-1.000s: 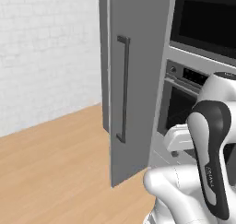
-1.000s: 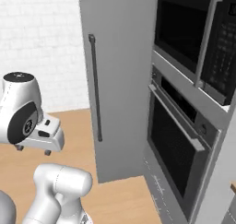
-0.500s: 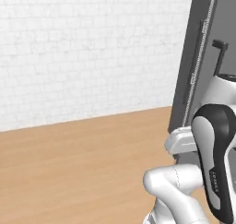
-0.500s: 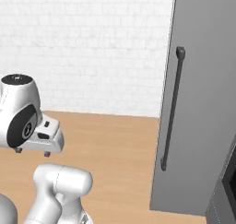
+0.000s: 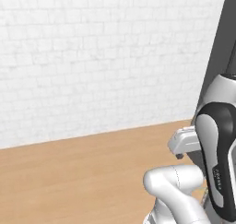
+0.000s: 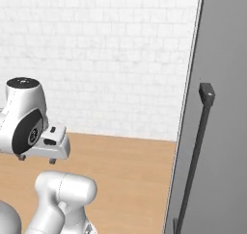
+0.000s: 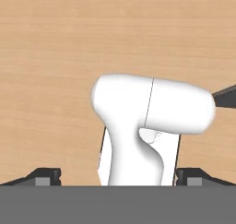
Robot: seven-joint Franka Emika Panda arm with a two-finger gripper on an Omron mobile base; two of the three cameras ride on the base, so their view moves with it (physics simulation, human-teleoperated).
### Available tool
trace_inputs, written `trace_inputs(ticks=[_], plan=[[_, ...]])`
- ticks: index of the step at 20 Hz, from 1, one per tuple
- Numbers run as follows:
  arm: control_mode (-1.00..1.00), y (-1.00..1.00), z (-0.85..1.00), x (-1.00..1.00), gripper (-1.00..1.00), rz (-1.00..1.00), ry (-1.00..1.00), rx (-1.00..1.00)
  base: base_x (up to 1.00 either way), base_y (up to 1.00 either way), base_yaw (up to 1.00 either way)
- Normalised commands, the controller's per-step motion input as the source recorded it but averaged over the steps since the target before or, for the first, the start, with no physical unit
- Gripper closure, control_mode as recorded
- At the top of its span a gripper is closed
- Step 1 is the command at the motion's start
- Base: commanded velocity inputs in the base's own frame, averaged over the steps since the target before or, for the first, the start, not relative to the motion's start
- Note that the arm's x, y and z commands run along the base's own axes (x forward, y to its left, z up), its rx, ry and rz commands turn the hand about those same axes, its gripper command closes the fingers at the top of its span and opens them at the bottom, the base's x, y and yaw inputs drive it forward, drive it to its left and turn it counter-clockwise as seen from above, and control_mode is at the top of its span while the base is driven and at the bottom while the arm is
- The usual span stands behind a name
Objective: Place one lemon wedge and one fish in each tupperware on the nearby counter, to pack two identical lunches.
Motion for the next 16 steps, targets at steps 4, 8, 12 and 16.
trace_inputs(ticks=[4,8,12,16], plan=[[1.0,0.0,0.0,0.0,-1.0,0.0,0.0,0.0,1.0,0.62,-0.25],[1.0,0.0,0.0,0.0,-1.0,0.0,0.0,0.0,0.95,0.67,-0.69],[1.0,0.0,0.0,0.0,-1.0,0.0,0.0,0.0,0.86,0.61,-0.78],[1.0,0.0,0.0,0.0,-1.0,0.0,0.0,0.0,0.92,0.64,-0.75]])
